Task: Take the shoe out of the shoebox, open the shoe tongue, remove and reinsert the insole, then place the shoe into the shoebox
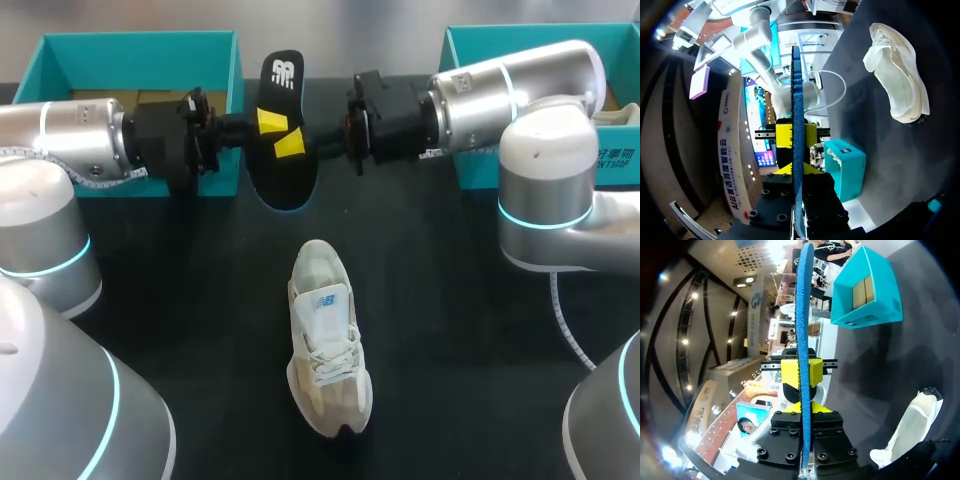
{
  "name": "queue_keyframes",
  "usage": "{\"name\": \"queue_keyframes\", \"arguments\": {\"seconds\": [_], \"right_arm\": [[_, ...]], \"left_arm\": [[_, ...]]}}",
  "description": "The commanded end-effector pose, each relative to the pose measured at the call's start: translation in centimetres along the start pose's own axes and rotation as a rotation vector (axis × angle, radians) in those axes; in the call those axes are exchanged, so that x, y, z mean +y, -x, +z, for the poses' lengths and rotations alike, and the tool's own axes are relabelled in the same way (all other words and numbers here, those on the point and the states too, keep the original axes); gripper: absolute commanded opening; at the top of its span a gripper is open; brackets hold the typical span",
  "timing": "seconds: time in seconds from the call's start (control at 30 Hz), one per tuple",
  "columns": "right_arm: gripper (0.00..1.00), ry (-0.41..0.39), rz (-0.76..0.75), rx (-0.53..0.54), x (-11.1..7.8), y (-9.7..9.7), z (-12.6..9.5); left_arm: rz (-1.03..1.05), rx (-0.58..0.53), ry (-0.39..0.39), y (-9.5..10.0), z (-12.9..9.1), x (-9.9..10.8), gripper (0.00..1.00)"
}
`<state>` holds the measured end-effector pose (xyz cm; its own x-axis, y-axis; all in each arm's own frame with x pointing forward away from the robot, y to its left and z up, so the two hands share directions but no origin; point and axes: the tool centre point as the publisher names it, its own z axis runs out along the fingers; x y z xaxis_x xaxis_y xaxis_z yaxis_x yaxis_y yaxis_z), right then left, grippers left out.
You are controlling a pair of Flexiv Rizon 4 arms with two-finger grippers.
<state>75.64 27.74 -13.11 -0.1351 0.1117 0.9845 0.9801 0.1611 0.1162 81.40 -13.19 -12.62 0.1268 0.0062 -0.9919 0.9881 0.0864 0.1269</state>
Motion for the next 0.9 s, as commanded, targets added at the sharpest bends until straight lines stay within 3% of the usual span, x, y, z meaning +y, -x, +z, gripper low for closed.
{"name": "queue_keyframes", "arguments": {"seconds": [0.03,0.07,0.1,0.3,0.53,0.67,0.9], "right_arm": [[0.0,0.0,-0.007,0.005,-0.1,0.1,0.2],[0.0,0.0,-0.012,0.006,-0.1,0.1,0.2],[0.0,0.001,-0.014,0.006,-0.1,0.1,0.1],[0.0,0.002,-0.051,0.002,0.0,0.5,-0.4],[0.0,0.029,-0.108,-0.012,0.4,1.9,-1.8],[0.0,0.05,-0.148,-0.03,0.8,2.4,-2.2],[0.0,0.046,-0.154,-0.057,1.2,2.5,-2.2]], "left_arm": [[-0.005,0.006,-0.008,0.0,0.2,0.1,0.0],[-0.018,0.01,-0.008,0.0,0.2,0.1,0.6],[-0.024,0.016,-0.005,0.0,0.1,0.1,1.0],[-0.097,0.062,0.003,0.0,-1.0,-0.3,1.0],[-0.245,0.235,0.037,0.0,-2.9,-2.3,1.0],[-0.437,0.345,0.116,-0.7,-4.0,-3.2,1.0],[-0.46,0.352,0.126,-1.0,-4.4,-3.0,1.0]]}}
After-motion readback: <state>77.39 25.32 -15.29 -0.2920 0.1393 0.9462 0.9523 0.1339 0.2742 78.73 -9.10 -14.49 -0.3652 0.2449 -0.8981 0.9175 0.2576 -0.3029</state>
